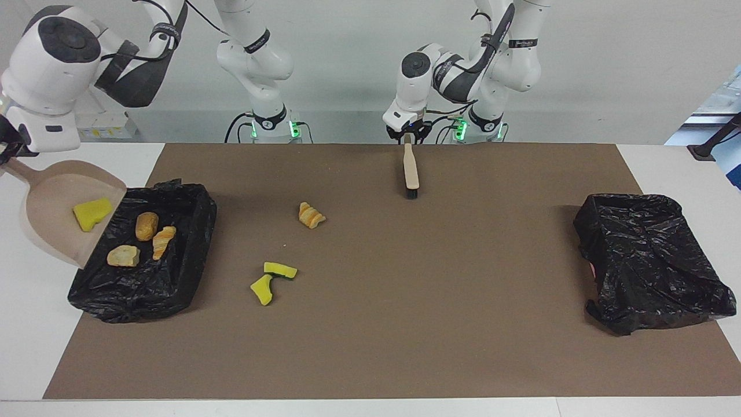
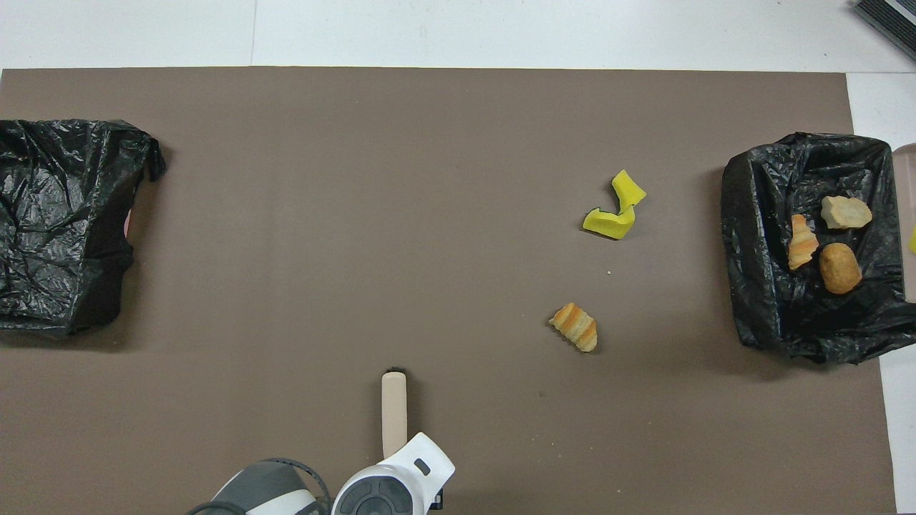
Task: Sweep and dump trash in bin
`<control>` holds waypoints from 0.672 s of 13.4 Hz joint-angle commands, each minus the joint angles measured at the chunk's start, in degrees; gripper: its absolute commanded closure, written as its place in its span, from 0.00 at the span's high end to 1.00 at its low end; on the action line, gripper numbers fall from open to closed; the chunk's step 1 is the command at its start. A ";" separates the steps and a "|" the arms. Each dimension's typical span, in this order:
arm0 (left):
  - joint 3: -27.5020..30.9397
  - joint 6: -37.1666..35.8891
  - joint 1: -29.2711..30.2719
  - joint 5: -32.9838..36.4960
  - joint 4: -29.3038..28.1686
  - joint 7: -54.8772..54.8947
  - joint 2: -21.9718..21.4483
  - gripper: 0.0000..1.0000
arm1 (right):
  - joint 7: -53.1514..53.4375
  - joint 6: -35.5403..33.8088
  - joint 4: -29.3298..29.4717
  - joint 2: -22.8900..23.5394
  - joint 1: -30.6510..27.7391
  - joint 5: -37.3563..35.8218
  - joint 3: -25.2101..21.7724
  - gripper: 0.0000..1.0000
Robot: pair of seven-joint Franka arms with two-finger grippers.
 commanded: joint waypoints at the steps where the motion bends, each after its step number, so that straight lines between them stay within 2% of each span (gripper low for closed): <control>1: -0.18 -2.72 4.75 3.77 7.24 2.10 2.88 1.00 | 4.76 -0.37 -5.43 -3.64 2.06 -3.99 0.25 0.00; 3: 0.00 -5.17 7.74 7.39 11.45 4.81 2.97 1.00 | 9.58 1.12 -11.14 -6.81 3.46 -6.45 0.25 0.00; 4: 0.00 -6.49 10.02 8.62 13.65 6.31 2.88 1.00 | 9.78 1.13 -11.69 -7.26 3.64 -6.63 0.25 0.00; 6: 0.00 -10.52 15.20 9.60 19.27 12.53 2.53 1.00 | 4.81 1.65 -10.39 -7.17 2.77 -7.51 -0.18 0.00; 7: 0.00 -13.15 17.93 9.95 22.52 17.18 2.79 1.00 | 0.60 2.26 -7.94 -6.91 2.68 -6.90 -0.36 0.00; 9: 0.08 -14.58 23.02 11.53 26.92 23.96 2.88 1.00 | -3.56 2.27 -6.78 -6.91 2.77 -6.89 -0.28 0.00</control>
